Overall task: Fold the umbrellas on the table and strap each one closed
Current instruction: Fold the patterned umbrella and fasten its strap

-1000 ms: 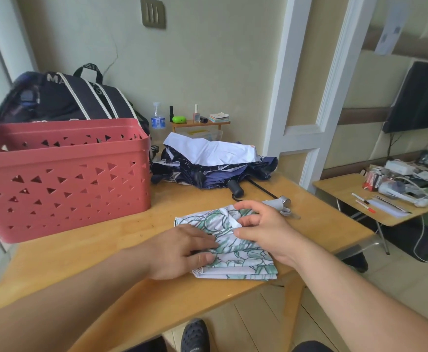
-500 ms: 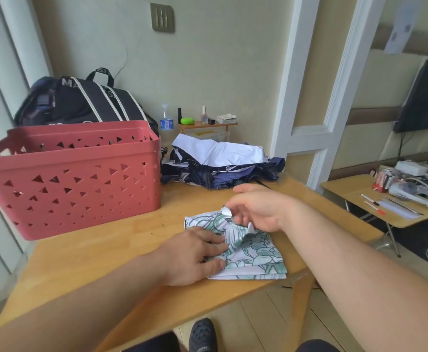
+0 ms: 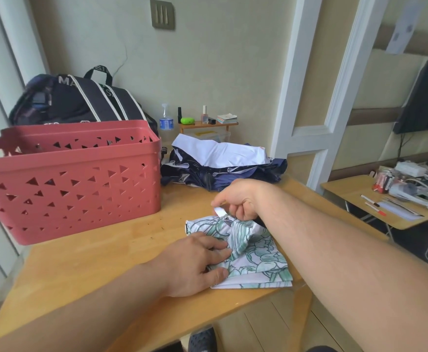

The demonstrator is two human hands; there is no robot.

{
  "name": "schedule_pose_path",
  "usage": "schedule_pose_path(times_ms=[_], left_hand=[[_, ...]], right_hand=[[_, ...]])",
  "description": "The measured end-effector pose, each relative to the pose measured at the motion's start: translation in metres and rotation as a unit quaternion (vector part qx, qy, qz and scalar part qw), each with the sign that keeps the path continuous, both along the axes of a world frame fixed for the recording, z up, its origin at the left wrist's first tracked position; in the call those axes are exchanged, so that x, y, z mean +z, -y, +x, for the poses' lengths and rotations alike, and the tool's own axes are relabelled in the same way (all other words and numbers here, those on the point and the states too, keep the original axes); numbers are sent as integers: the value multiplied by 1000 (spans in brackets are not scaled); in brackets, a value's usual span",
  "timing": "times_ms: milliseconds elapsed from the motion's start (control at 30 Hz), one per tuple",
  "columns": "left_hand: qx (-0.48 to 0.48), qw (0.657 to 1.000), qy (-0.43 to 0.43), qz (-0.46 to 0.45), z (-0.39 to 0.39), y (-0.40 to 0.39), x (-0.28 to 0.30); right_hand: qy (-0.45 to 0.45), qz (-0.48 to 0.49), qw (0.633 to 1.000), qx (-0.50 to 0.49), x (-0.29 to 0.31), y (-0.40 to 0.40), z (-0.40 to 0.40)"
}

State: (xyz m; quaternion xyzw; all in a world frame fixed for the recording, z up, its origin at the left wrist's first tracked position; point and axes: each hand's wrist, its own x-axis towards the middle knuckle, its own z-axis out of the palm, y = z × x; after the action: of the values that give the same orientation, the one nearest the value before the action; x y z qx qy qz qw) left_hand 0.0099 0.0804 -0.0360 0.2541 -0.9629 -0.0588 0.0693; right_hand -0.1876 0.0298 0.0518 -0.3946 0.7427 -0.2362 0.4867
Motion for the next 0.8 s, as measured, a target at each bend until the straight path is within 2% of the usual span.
schedule_pose_path(times_ms=[133,233,333,400,567,633,700,800], left_hand=[[-3,1000,-10,-5,-1,-1,2],[-8,1000,-19,-9,-1,-1,1],[-9,1000,-19,-4,0,1,-1],[-10,1000,-16,-3,-1,3,-1],[-8,1000,-18,-6,0,1,-1],[-8,1000,-18,-4,1,1,-2],[-7,1000,-19,3,1,2,-2],[-5,999,-32,19,1,2,0]], right_hand=[[109,-64,989,-78,0,2,-11],[245,-127,949,-150,0,-6,-20],[289,-219,916,-174,2,-13,-26],[291,-269,907,-146,14,-23,-29],[241,-313,919,-8,47,-72,-43],[169,-308,935,48,55,-97,-48],[56,-295,950,88,61,-122,-50],[-82,-301,937,158,66,-167,-49]])
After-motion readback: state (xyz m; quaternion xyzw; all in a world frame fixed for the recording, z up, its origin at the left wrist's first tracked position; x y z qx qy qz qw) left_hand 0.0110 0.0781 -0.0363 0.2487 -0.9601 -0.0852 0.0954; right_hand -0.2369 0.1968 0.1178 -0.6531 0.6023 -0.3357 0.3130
